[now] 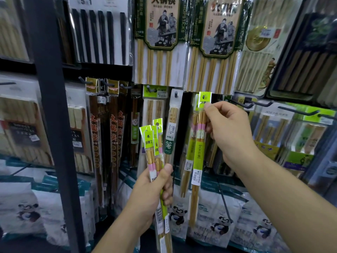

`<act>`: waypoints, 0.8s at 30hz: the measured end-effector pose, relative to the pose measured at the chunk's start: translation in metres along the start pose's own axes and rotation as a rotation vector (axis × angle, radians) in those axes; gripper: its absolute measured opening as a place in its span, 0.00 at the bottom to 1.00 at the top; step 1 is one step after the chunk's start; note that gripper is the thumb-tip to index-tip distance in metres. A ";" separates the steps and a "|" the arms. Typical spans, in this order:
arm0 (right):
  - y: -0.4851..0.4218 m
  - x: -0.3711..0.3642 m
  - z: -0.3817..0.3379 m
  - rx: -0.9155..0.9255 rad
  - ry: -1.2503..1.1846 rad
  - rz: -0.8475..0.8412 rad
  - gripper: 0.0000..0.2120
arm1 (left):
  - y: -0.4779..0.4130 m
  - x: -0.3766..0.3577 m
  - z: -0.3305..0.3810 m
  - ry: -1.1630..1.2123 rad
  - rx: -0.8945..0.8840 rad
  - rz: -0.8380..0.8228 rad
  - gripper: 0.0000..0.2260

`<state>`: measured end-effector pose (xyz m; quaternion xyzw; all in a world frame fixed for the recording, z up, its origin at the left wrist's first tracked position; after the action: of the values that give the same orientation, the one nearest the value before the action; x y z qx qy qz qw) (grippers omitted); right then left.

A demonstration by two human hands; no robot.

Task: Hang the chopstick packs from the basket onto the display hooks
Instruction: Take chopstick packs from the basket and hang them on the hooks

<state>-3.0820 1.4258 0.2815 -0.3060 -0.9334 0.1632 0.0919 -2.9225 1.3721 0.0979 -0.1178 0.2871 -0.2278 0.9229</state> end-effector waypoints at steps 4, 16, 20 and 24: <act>-0.005 -0.001 0.003 -0.046 -0.028 0.014 0.18 | 0.001 -0.001 -0.001 -0.031 0.029 -0.017 0.20; -0.008 -0.004 0.006 -0.050 0.012 0.016 0.17 | 0.002 -0.002 -0.008 0.008 0.081 -0.003 0.02; -0.008 -0.001 0.012 -0.061 0.025 0.034 0.16 | 0.002 0.000 -0.007 -0.016 0.059 -0.009 0.02; -0.011 0.001 0.019 -0.048 0.104 0.066 0.14 | 0.001 0.002 -0.003 -0.045 0.009 -0.011 0.06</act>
<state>-3.0939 1.4138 0.2674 -0.3467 -0.9204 0.1276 0.1277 -2.9221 1.3721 0.0942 -0.1204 0.2646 -0.2314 0.9284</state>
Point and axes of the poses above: each hand's wrist, its own y-axis away from the middle knuckle, its own x-axis out of the back of the hand, z = x × y, the point moved 10 cm from there along -y, towards the middle knuckle, and after that the axes turned 12 degrees about -x, right-handed, at the moved point
